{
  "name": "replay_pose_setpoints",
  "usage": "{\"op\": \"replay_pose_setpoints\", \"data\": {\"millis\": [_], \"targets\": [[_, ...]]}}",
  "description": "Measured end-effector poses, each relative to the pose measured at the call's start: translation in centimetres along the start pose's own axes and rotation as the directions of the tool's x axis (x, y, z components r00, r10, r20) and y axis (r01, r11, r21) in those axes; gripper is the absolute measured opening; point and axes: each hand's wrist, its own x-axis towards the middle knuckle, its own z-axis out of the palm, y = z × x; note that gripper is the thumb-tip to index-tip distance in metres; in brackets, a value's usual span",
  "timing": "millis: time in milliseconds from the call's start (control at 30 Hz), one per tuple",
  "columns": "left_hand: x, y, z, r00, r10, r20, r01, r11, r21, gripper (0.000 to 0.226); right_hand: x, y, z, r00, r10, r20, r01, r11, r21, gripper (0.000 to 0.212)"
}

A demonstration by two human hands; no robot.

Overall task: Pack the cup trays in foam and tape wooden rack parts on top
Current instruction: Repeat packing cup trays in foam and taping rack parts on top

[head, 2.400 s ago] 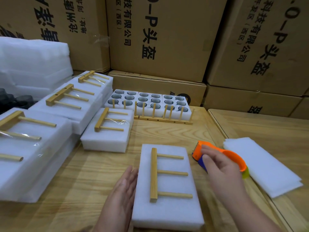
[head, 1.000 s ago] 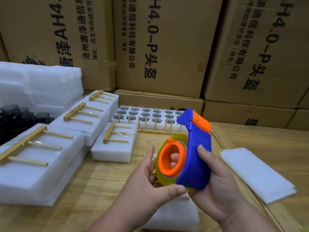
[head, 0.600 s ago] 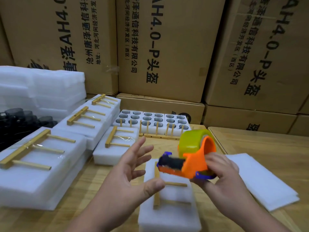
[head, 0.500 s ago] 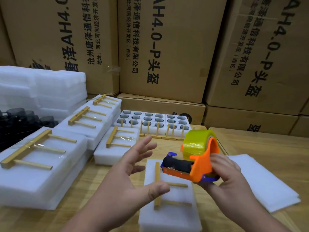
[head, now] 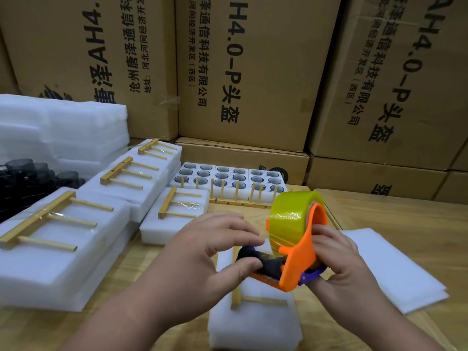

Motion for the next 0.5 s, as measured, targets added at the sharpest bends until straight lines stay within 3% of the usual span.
{"op": "replay_pose_setpoints", "data": {"millis": [167, 367, 500], "targets": [[-0.09, 0.23, 0.55, 0.998, 0.053, -0.028, -0.052, 0.998, 0.033, 0.025, 0.0, -0.06, 0.06, 0.999, -0.032, -0.012, 0.032, 0.999, 0.006, 0.03], [0.12, 0.65, 0.98, 0.988, 0.113, -0.107, -0.108, 0.993, 0.048, 0.016, 0.06, -0.01, 0.29, 0.997, -0.071, 0.003, 0.071, 0.997, -0.039, 0.038], [0.2, 0.86, 0.99, 0.99, 0.122, -0.07, -0.117, 0.991, 0.066, 0.005, 0.09, 0.25, 0.42, 0.997, -0.073, 0.025, 0.075, 0.995, -0.062, 0.036]]}}
